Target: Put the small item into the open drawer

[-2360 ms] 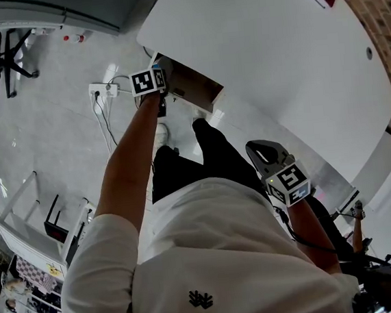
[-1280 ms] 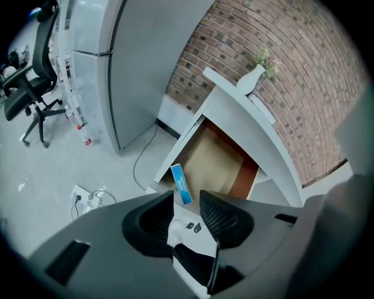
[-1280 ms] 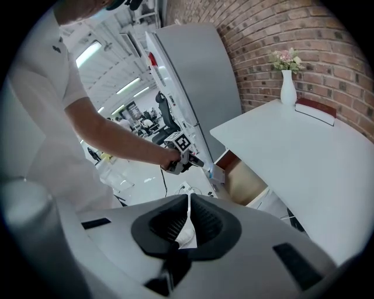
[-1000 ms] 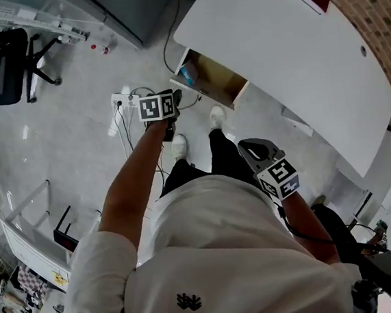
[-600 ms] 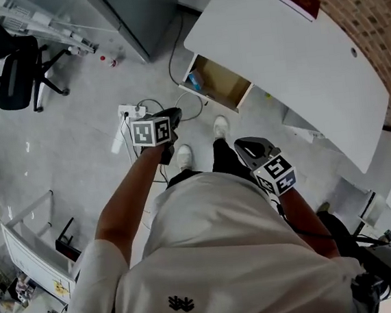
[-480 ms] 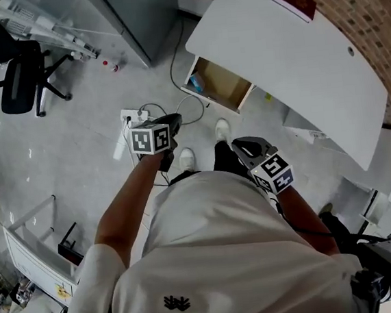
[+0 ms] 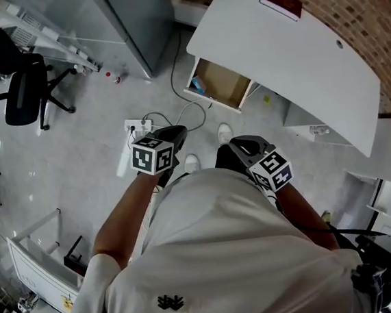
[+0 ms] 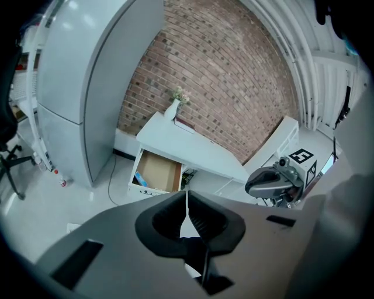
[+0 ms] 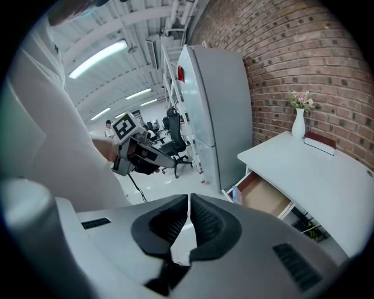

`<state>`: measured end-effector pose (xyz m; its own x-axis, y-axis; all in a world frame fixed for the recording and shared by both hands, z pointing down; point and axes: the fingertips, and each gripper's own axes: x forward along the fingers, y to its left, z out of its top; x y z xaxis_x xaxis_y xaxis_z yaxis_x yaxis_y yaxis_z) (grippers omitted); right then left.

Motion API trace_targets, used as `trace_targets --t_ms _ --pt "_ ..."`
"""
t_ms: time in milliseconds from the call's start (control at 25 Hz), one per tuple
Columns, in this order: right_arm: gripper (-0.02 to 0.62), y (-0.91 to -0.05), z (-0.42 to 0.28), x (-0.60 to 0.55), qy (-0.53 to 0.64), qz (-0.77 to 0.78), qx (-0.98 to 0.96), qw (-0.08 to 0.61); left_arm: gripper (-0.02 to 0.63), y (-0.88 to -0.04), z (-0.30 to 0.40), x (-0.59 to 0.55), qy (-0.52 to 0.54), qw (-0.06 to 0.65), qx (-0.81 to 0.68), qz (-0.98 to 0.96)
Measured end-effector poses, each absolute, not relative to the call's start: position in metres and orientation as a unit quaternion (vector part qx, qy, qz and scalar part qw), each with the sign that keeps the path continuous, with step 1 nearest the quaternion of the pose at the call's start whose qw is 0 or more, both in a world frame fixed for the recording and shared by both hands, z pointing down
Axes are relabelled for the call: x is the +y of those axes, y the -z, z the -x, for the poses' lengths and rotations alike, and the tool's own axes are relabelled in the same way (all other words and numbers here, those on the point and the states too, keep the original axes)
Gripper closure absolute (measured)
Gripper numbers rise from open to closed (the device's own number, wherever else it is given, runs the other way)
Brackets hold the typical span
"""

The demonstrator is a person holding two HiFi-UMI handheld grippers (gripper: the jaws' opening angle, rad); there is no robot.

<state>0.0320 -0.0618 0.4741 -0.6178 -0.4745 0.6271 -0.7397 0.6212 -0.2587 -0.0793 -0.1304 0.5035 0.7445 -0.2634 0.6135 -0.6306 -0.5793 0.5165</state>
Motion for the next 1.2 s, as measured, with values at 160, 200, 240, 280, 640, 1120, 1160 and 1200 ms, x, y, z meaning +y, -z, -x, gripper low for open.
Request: trace_targets --t_ms 160,200,240,280,640,1120,1160,1200 --pt "0.557 -0.469 -0.024 -0.045 -0.249 -0.365 -0.859 0.258 0.574 -0.488 0.087 -0.109 -0.232 0.366 -0.250 -0.866" --pt "0.557 -0.468 -0.021 -0.042 -0.248 -0.369 -0.858 0.257 0.574 -0.486 0.090 -0.104 -0.232 0.362 -0.246 -0.869" --pt "0.557 -0.468 -0.019 -0.039 -0.246 -0.372 -0.857 0.256 0.574 -0.485 0.093 -0.099 -0.233 0.358 -0.243 -0.871" --pt "0.557 -0.467 -0.017 -0.035 -0.245 -0.375 -0.857 0.256 0.574 -0.485 0.095 -0.093 -0.235 0.354 -0.240 -0.873" --pt "0.557 -0.464 0.001 -0.008 -0.234 -0.389 -0.854 0.256 0.575 -0.484 0.116 -0.066 -0.233 0.345 -0.232 -0.879" --pt "0.557 -0.454 0.014 0.008 -0.221 -0.392 -0.855 0.258 0.575 -0.477 0.135 -0.052 -0.223 0.342 -0.241 -0.880" --pt "0.557 -0.452 0.013 0.009 -0.221 -0.394 -0.854 0.257 0.575 -0.477 0.135 -0.050 -0.223 0.342 -0.240 -0.881" --pt "0.557 -0.451 0.013 0.010 -0.221 -0.396 -0.854 0.255 0.575 -0.477 0.134 -0.050 -0.222 0.342 -0.239 -0.881"
